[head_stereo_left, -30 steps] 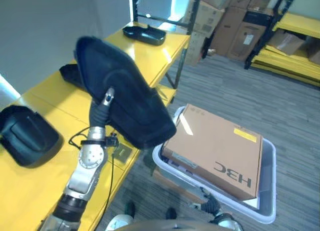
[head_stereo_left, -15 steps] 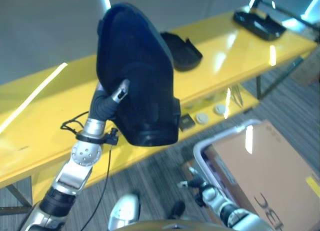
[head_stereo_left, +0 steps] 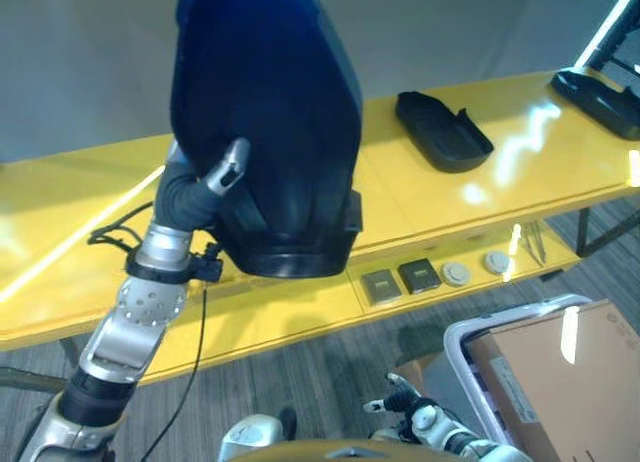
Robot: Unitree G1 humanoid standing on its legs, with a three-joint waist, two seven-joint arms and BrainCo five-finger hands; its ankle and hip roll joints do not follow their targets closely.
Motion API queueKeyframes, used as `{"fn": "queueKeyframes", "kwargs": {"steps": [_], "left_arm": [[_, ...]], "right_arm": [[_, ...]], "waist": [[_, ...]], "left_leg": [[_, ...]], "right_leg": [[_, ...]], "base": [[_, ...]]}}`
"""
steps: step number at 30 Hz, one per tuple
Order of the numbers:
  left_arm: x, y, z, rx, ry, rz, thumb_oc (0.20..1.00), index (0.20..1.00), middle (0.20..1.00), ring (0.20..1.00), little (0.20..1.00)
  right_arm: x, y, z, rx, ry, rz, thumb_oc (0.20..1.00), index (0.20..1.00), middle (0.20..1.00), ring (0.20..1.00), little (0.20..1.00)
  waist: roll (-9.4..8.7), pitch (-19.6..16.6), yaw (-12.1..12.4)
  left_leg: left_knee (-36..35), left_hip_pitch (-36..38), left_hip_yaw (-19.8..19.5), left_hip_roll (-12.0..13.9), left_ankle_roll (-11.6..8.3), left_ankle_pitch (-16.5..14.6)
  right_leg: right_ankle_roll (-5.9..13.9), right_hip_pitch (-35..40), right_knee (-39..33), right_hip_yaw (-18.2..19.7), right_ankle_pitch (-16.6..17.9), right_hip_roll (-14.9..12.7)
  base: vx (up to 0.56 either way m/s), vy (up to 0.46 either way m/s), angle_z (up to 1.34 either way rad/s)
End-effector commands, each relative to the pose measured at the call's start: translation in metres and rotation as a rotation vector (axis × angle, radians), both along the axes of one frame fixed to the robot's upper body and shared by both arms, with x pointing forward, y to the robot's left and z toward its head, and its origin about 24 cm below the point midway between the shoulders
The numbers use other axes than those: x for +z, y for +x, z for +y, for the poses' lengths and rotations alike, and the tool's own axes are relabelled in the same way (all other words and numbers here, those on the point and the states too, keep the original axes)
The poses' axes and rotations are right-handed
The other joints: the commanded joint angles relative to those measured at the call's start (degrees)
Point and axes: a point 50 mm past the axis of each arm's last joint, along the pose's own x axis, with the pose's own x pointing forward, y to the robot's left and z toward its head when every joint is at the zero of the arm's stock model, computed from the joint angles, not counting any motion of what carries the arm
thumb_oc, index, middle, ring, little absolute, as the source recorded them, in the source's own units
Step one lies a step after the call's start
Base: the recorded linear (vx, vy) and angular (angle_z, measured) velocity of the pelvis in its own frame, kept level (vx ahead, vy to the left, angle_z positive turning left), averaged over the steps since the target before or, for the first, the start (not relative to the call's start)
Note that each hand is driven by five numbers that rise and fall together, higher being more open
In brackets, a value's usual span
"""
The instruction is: Move parts from the plastic box to the shelf.
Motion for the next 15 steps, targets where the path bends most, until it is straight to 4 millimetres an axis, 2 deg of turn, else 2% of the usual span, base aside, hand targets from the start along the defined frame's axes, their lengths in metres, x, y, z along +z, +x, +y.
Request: {"fn": "queueKeyframes", "kwargs": {"steps": [1, 3, 7, 9, 10, 11, 12, 13, 15], "left_arm": [[0.019, -0.019, -0.004, -0.111, -0.045, -0.118, 0.2, 0.2, 0.2, 0.2, 0.2], [0.015, -0.019, -0.001, -0.095, -0.06, -0.089, 0.2, 0.2, 0.2, 0.2, 0.2], [0.01, -0.022, 0.003, -0.095, -0.09, -0.057, 0.2, 0.2, 0.2, 0.2, 0.2], [0.011, -0.021, 0.001, -0.112, -0.095, -0.046, 0.2, 0.2, 0.2, 0.2, 0.2], [0.011, -0.02, 0.002, -0.118, -0.103, -0.036, 0.2, 0.2, 0.2, 0.2, 0.2], [0.01, -0.019, 0.003, -0.124, -0.111, -0.022, 0.2, 0.2, 0.2, 0.2, 0.2], [0.007, -0.018, 0.007, -0.115, -0.112, 0.002, 0.2, 0.2, 0.2, 0.2, 0.2], [0.007, -0.018, 0.007, -0.116, -0.112, 0.002, 0.2, 0.2, 0.2, 0.2, 0.2], [0.003, -0.017, 0.011, -0.098, -0.11, 0.024, 0.2, 0.2, 0.2, 0.2, 0.2]], "right_arm": [[-0.008, -0.014, 0.007, 0.018, 0.021, 0.055, 1.0, 1.0, 1.0, 1.0, 1.0], [-0.012, -0.025, 0.006, -0.015, 0.032, 0.093, 1.0, 1.0, 1.0, 1.0, 1.0], [-0.015, -0.034, 0.002, -0.023, 0.018, 0.126, 1.0, 1.0, 1.0, 1.0, 1.0], [-0.014, -0.033, -0.007, -0.064, 0.009, 0.122, 1.0, 1.0, 1.0, 1.0, 1.0], [-0.013, -0.033, -0.015, -0.095, -0.001, 0.124, 1.0, 1.0, 1.0, 1.0, 1.0], [-0.012, -0.033, -0.021, -0.134, -0.007, 0.125, 1.0, 1.0, 1.0, 1.0, 1.0], [-0.012, -0.036, -0.028, -0.198, -0.005, 0.129, 1.0, 1.0, 1.0, 1.0, 1.0], [-0.012, -0.036, -0.028, -0.198, -0.004, 0.129, 1.0, 1.0, 1.0, 1.0, 1.0], [-0.013, -0.042, -0.033, -0.245, -0.009, 0.141, 1.0, 1.0, 1.0, 1.0, 1.0]], "waist": [[-2.57, -1.41, 0.0], [-2.76, -1.95, 0.82], [-1.94, -2.11, 1.38], [-1.42, -1.3, 0.96], [-1.1, -0.9, 0.21], [-0.9, -0.64, -0.1], [-0.64, -0.18, 0.19], [-0.62, -0.19, 0.1], [-0.63, -0.19, 0.28]], "left_leg": [[-0.35, -0.31, -0.02, -0.8, 0.02, -3.41], [-1.56, -0.91, -2.4, -1.13, -0.49, -2.32], [-2.24, -1.62, -3.67, -1.36, -1.06, -1.2], [-1.2, -3.98, -0.42, -0.96, -1.61, -0.68], [-0.32, -4.77, 4.0, 0.62, -2.14, -1.15], [-0.03, -5.46, 6.5, 2.0, -2.58, -0.75], [0.24, -6.01, 7.99, 4.58, -3.53, -0.39], [0.24, -6.02, 7.87, 4.6, -3.59, -0.39], [-0.4, -6.86, 7.24, 8.82, -5.0, 1.77]], "right_leg": [[-2.12, -0.24, -12.45, -0.75, 6.87, 1.79], [-2.96, 2.17, -18.08, -2.28, 8.28, 1.62], [-2.74, 4.27, -22.63, -5.24, 9.57, 0.8], [-2.81, 3.98, -22.53, -8.22, 9.3, -0.3], [-2.82, 3.87, -21.86, -10.28, 8.47, -1.08], [-2.85, 3.44, -21.54, -11.91, 8.44, -1.87], [-2.7, 3.71, -20.9, -13.89, 8.02, -2.97], [-2.72, 3.73, -20.86, -14.01, 7.97, -2.94], [-2.61, 4.31, -19.98, -15.75, 7.32, -4.43]], "base": [[0.01, -0.091, 1.24], [0.01, -0.157, 0.58], [0.01, -0.065, 0.56], [-0.05, 0.043, 0.53], [-0.05, 0.084, 0.9], [-0.03, 0.091, 1.7], [-0.03, 0.06, 1.52], [0.0, 0.058, 1.18], [0.04, 0.127, 0.27]]}}
